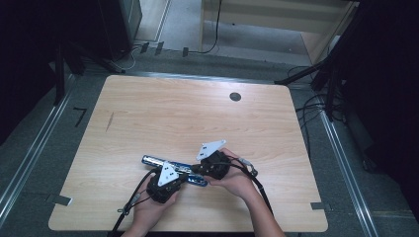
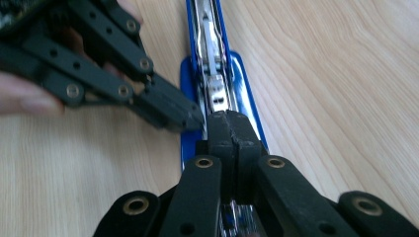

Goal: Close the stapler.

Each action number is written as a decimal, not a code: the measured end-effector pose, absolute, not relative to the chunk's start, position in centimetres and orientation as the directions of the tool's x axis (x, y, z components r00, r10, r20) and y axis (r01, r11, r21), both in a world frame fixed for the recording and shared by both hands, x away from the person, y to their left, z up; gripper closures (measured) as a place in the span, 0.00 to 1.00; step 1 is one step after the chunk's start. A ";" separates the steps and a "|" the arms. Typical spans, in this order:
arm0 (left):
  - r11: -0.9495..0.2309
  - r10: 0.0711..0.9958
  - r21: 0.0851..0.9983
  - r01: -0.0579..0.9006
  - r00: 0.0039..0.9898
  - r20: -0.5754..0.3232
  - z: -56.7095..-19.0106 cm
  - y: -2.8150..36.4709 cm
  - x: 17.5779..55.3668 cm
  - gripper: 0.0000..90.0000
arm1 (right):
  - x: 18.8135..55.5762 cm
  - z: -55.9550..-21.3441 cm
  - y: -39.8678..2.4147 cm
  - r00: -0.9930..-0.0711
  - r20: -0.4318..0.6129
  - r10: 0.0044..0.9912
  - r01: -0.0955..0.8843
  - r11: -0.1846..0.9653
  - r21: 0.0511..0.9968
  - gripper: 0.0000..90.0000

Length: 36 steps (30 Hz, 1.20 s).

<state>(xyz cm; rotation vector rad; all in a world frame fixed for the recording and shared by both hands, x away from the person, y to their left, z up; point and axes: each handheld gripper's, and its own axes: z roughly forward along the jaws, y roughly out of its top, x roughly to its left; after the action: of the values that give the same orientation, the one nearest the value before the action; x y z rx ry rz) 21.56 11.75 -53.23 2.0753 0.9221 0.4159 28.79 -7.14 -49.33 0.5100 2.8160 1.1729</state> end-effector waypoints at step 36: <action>-0.405 0.733 0.785 0.470 0.679 -0.028 -53.2 11.8 21.6 1.00 | 28.8 -50.0 -7.1 -0.939 0.081 0.333 0.294 0.660 0.692 1.00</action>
<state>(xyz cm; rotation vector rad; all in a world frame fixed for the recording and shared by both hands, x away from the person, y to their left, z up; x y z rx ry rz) 21.59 11.78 -53.23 2.0749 0.9235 0.4114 28.80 -7.14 -49.96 0.5324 2.8136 1.1583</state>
